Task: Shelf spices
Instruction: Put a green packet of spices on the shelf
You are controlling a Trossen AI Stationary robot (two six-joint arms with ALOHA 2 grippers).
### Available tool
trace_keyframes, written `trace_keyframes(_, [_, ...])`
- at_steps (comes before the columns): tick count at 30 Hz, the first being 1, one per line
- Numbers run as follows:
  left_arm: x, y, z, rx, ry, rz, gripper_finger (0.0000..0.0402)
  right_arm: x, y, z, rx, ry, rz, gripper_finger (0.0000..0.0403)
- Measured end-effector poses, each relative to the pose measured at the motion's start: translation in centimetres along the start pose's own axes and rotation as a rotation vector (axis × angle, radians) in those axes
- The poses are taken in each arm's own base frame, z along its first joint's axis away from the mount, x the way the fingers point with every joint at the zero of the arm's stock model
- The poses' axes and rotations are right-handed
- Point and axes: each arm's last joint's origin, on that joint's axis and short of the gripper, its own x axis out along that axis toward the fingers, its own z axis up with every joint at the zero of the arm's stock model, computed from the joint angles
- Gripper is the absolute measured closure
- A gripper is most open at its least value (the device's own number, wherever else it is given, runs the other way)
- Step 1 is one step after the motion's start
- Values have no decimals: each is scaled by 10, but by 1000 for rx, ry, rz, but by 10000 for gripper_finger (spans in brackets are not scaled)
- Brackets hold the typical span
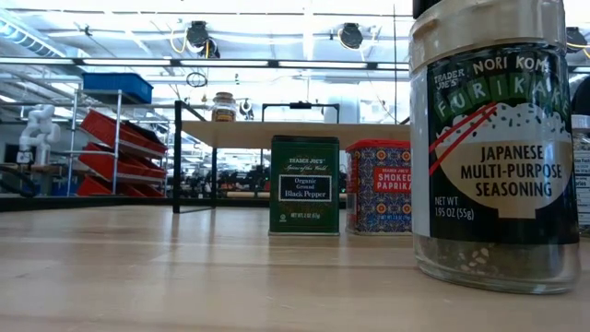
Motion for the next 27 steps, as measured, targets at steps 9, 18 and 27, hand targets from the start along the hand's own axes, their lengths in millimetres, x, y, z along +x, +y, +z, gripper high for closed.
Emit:
trace_keyframes(9, [24, -8, -12, 45, 89, -5, 221, -3, 8, -17, 25, 103, -34, 62])
trace_keyframes(18, [45, -16, -20, 54, 113, -4, 221, -4, 20, -23, -44, 53, -77, 62])
trace_keyframes(27, [44, -16, -17, 66, 85, -7, 221, 0, 22, -23, -60, 44, -106, 54])
